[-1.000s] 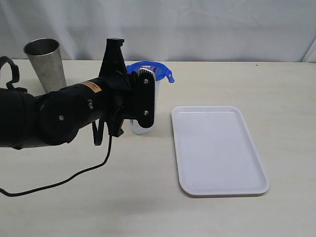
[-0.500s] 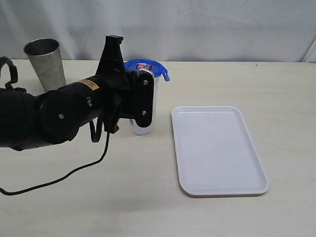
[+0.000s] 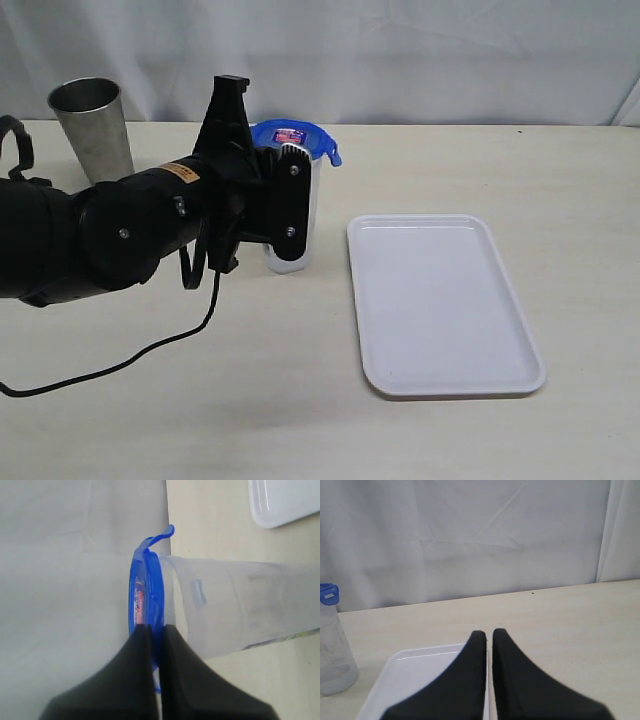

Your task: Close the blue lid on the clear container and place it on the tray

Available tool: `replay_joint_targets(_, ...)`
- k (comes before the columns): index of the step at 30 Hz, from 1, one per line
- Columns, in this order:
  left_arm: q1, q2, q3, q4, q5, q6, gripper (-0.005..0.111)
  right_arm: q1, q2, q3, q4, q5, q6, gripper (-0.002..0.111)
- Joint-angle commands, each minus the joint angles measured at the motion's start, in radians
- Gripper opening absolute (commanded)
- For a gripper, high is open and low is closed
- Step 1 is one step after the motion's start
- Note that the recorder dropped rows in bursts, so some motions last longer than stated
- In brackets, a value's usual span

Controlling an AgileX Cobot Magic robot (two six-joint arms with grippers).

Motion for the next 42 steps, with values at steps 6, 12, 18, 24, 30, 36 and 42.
replay_joint_targets(6,-0.003,-0.008,0.003,-0.027,-0.013,0.017,0.0,0.002,-0.005,0.002,-0.002,0.002,0.002,0.005)
replay_joint_targets(12,-0.003,-0.008,0.003,-0.073,0.002,0.02,0.0,0.002,-0.005,0.002,-0.002,0.002,0.002,0.005)
replay_joint_targets(18,-0.003,-0.008,0.003,-0.071,0.053,0.02,0.0,0.002,-0.005,0.002,-0.002,0.002,0.002,0.005)
replay_joint_targets(24,-0.003,-0.008,0.003,-0.073,0.054,0.02,0.0,0.002,-0.005,0.002,-0.002,0.004,0.002,0.005)
replay_joint_targets(30,-0.003,-0.008,0.003,-0.099,0.051,0.02,0.0,0.002,-0.005,0.002,-0.002,0.004,0.002,0.005)
replay_joint_targets(36,-0.003,-0.008,0.003,-0.123,0.048,0.02,0.0,0.002,-0.005,0.002,-0.002,0.004,0.002,0.005)
replay_joint_targets(42,-0.003,-0.008,0.003,-0.123,0.045,0.02,0.0,0.002,-0.005,0.002,-0.002,0.006,0.002,0.005)
